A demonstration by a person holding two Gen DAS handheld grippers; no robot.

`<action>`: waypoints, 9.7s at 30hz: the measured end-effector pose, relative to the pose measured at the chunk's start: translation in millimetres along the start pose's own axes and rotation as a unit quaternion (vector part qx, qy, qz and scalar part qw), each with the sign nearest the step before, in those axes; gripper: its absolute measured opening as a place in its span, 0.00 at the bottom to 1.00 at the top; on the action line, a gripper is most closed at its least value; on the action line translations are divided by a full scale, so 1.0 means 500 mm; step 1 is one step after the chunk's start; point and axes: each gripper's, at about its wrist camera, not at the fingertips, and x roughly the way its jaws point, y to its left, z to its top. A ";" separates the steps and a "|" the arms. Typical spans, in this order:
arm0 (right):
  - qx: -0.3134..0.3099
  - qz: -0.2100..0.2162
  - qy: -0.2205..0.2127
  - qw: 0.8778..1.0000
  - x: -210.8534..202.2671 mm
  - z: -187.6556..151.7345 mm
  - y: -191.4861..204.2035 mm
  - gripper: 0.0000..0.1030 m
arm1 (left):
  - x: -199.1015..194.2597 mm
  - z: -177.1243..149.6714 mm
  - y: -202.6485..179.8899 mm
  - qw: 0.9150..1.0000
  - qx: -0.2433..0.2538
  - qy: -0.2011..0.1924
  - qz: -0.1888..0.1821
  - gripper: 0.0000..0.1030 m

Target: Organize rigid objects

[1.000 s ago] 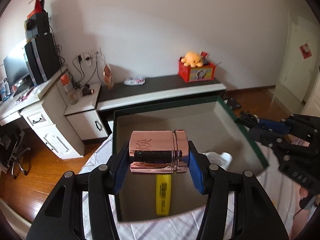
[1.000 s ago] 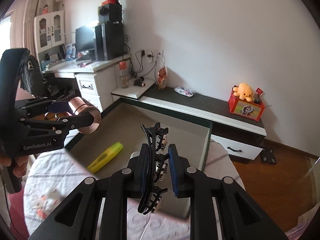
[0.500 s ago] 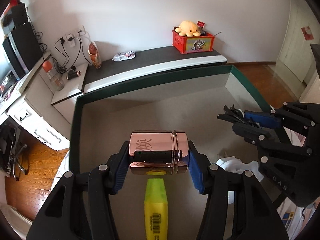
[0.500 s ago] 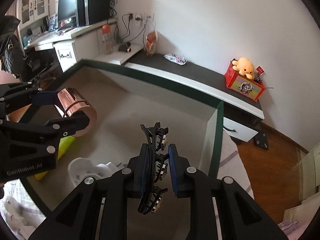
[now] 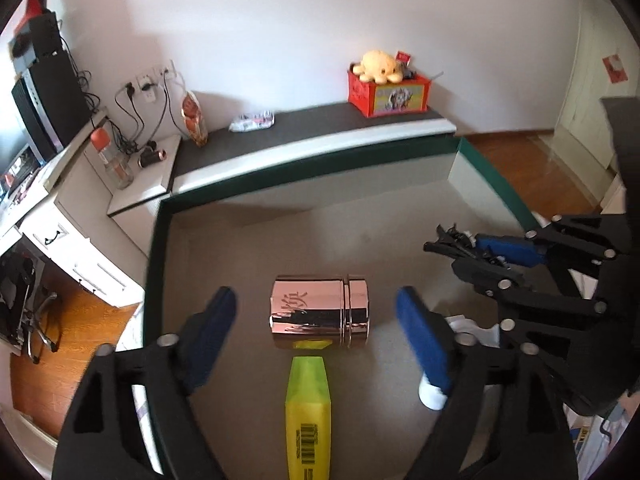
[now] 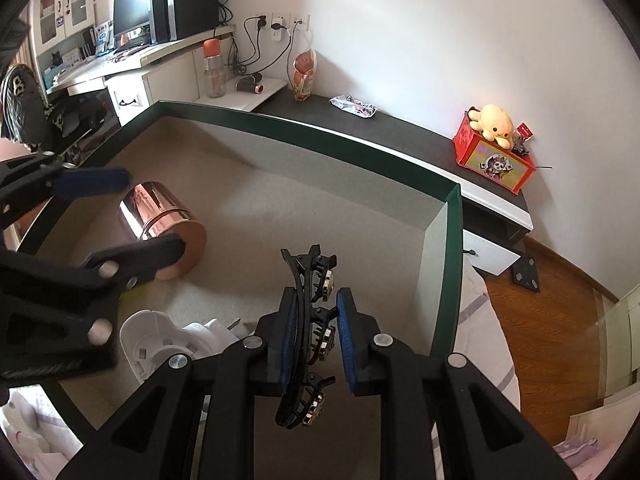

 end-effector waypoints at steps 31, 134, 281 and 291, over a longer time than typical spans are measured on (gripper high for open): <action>0.044 -0.072 -0.232 0.969 -0.552 -0.338 0.126 0.79 | -0.587 -0.409 0.048 0.972 -0.075 -0.204 0.089 1.00; 0.094 -0.008 -0.131 0.987 -0.320 -0.414 0.142 0.24 | -0.335 -0.577 0.030 0.996 -0.079 -0.028 0.042 0.56; 0.029 0.019 -0.093 0.995 -0.148 -0.053 0.055 0.59 | -0.193 -0.141 0.101 0.996 -0.020 -0.083 0.028 0.91; 0.022 -0.003 -0.186 0.982 -0.347 -0.147 0.111 0.96 | -0.384 -0.237 0.072 0.986 -0.043 -0.142 0.069 1.00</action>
